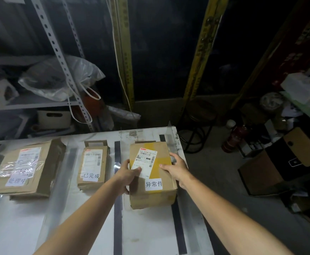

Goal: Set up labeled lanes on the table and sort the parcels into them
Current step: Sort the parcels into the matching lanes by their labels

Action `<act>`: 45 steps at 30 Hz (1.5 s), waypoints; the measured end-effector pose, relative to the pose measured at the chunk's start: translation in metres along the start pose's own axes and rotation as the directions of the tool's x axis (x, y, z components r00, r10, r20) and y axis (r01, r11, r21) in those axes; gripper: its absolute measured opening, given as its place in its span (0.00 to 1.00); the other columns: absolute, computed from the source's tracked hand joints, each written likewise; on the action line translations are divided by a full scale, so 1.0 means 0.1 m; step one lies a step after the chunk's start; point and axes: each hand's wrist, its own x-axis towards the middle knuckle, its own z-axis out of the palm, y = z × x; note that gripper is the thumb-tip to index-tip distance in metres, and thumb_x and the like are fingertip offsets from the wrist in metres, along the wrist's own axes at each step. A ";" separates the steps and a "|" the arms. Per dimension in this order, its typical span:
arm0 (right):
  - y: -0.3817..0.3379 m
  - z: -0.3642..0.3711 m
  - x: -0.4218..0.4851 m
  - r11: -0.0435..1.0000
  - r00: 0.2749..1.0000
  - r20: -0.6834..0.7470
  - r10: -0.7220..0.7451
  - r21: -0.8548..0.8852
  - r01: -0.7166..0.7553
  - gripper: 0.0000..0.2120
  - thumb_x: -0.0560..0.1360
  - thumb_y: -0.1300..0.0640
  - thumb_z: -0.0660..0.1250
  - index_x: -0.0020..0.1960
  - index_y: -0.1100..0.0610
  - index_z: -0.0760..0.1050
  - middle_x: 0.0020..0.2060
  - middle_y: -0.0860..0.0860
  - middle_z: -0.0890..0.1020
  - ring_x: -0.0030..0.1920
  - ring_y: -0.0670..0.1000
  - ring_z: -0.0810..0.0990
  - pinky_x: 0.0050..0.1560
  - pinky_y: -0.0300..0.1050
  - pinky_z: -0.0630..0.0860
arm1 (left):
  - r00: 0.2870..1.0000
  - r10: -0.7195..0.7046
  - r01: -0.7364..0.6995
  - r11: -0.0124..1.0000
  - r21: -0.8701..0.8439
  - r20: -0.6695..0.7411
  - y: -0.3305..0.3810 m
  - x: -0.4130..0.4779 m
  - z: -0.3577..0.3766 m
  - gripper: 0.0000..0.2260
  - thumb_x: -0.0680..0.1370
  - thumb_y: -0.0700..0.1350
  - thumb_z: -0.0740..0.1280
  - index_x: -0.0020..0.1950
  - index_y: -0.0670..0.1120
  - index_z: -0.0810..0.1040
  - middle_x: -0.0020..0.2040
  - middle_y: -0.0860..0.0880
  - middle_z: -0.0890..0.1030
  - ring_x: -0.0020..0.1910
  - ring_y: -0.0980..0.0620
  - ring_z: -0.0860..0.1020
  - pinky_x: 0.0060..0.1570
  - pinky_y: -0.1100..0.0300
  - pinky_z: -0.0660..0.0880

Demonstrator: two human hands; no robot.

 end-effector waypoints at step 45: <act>-0.97 -0.04 0.38 0.442 0.965 0.260 0.019 -0.868 0.225 0.30 0.77 0.45 0.69 0.74 0.55 0.68 0.68 0.55 0.75 0.65 0.57 0.76 0.66 0.52 0.74 | 0.920 0.350 -0.125 0.690 0.713 -0.177 0.73 -0.06 -0.12 0.23 0.81 0.47 0.66 0.75 0.47 0.67 0.68 0.43 0.76 0.61 0.45 0.78 0.56 0.55 0.76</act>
